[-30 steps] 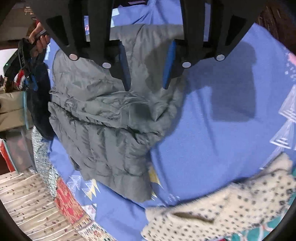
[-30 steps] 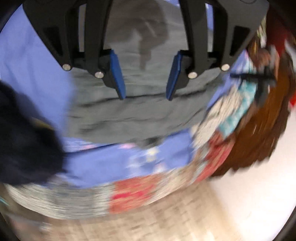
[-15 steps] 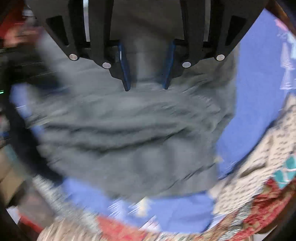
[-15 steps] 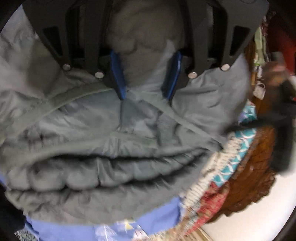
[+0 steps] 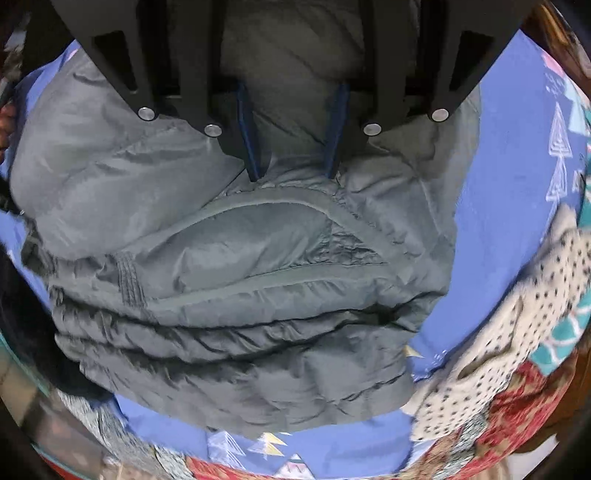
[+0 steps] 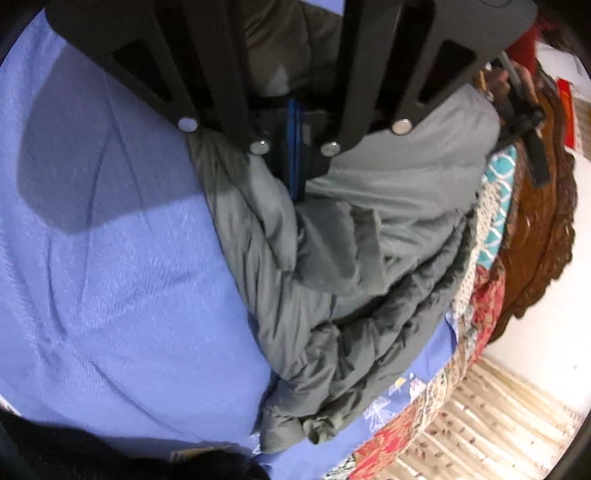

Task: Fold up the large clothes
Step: 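Fold the hem up toward the collar with both grippers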

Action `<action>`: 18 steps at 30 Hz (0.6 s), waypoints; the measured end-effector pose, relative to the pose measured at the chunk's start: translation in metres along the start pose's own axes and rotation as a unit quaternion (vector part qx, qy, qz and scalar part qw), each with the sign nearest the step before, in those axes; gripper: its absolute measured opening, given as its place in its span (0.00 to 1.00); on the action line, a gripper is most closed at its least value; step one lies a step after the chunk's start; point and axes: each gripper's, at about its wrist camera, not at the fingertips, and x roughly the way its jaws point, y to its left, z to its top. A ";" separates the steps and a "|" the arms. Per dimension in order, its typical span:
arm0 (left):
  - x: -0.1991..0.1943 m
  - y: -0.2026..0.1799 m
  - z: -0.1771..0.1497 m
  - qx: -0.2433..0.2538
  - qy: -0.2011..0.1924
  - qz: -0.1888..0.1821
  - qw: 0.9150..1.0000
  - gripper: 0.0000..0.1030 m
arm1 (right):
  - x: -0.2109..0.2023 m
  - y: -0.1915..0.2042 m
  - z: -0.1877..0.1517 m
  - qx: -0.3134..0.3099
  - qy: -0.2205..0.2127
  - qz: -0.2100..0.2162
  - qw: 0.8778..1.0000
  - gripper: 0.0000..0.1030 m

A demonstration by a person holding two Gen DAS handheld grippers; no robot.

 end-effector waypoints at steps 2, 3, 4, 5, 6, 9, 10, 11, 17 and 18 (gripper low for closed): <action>-0.010 0.007 0.002 0.000 0.016 -0.015 1.000 0.55 | -0.023 0.010 0.017 -0.021 -0.014 0.008 1.000 0.03; -0.021 0.012 0.003 -0.001 0.015 -0.026 1.000 0.56 | -0.038 0.017 0.027 -0.036 -0.033 0.017 0.999 0.06; -0.036 0.020 0.006 -0.003 0.008 -0.040 0.999 0.55 | -0.060 0.030 0.041 -0.064 -0.060 0.022 0.996 0.10; -0.050 0.027 0.008 -0.005 0.001 -0.059 0.998 0.55 | -0.074 0.045 0.056 -0.089 -0.078 0.021 0.993 0.18; -0.068 0.035 0.013 -0.008 -0.011 -0.088 0.996 0.55 | -0.079 0.060 0.070 -0.108 -0.088 0.017 0.990 0.31; -0.109 0.053 0.049 -0.019 -0.072 -0.121 0.990 0.56 | -0.082 0.103 0.132 -0.172 -0.100 0.009 0.980 0.57; -0.115 0.055 0.063 -0.021 -0.088 -0.121 0.988 0.58 | -0.068 0.121 0.159 -0.184 -0.090 0.003 0.979 0.57; -0.120 0.055 0.086 -0.020 -0.105 -0.114 0.988 0.60 | -0.045 0.139 0.188 -0.187 -0.071 -0.002 0.980 0.57; -0.037 0.008 0.253 -0.015 -0.106 -0.090 0.990 0.68 | 0.121 0.200 0.292 -0.177 0.037 -0.012 0.983 0.60; -0.013 -0.001 0.279 -0.011 -0.092 -0.091 0.992 0.68 | 0.145 0.202 0.299 -0.173 0.045 -0.017 0.984 0.60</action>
